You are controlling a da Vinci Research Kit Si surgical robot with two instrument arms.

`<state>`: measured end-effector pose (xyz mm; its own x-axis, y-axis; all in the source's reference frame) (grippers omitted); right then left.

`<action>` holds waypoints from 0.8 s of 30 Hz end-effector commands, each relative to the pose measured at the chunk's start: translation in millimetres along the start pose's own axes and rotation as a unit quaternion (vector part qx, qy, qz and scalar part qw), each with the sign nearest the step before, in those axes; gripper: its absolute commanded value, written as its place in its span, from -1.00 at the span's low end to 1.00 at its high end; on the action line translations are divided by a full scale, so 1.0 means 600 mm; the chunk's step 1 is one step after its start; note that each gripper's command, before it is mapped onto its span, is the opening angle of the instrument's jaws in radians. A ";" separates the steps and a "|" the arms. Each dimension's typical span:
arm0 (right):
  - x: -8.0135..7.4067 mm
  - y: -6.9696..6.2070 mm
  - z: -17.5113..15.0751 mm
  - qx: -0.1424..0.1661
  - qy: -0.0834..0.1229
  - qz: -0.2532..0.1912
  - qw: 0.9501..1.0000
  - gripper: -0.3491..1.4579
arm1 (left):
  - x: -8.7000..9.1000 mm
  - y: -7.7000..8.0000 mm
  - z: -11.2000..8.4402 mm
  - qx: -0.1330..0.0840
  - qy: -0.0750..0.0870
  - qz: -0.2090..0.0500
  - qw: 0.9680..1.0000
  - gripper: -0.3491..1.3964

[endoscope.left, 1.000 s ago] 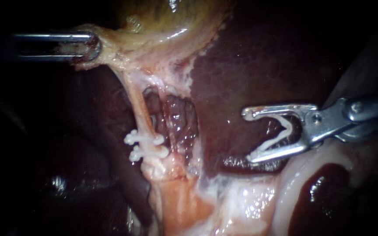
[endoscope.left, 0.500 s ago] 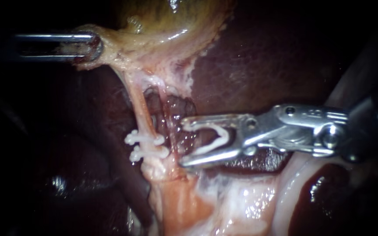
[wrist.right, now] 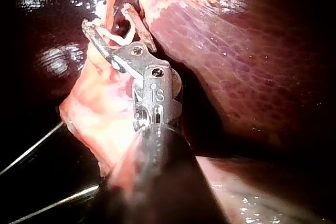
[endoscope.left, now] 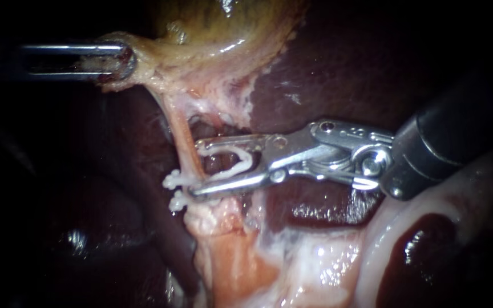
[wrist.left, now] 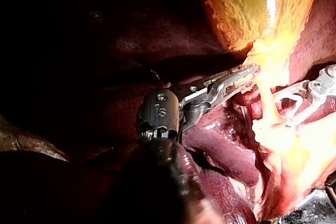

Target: Clipping third clip left tube

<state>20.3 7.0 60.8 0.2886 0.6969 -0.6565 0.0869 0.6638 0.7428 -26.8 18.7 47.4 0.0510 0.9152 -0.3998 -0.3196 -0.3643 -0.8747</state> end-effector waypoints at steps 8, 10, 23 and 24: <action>0.0002 0.0021 0.0027 -0.003 0.004 0.000 1.000 -0.06 | -0.0001 0.0000 0.0003 0.001 0.000 0.000 1.000 -1.00; 0.0007 0.0024 0.0036 -0.003 0.012 0.000 1.000 -0.06 | -0.0001 0.0001 0.0003 0.002 0.001 0.000 1.000 -1.00; 0.0086 0.0008 0.0084 0.025 0.069 0.002 0.997 -0.06 | -0.0001 0.0002 0.0004 0.002 0.001 0.000 1.000 -1.00; 0.0097 0.0002 0.0081 0.027 0.074 -0.002 0.997 -0.06 | -0.0001 0.0002 0.0004 0.002 0.001 0.000 1.000 -1.00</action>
<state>26.7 10.0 57.1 0.1397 0.7313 -0.6676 0.1403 0.6528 0.7445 -27.1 18.7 47.4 0.0535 0.9147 -0.4005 -0.3242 -0.3634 -0.8734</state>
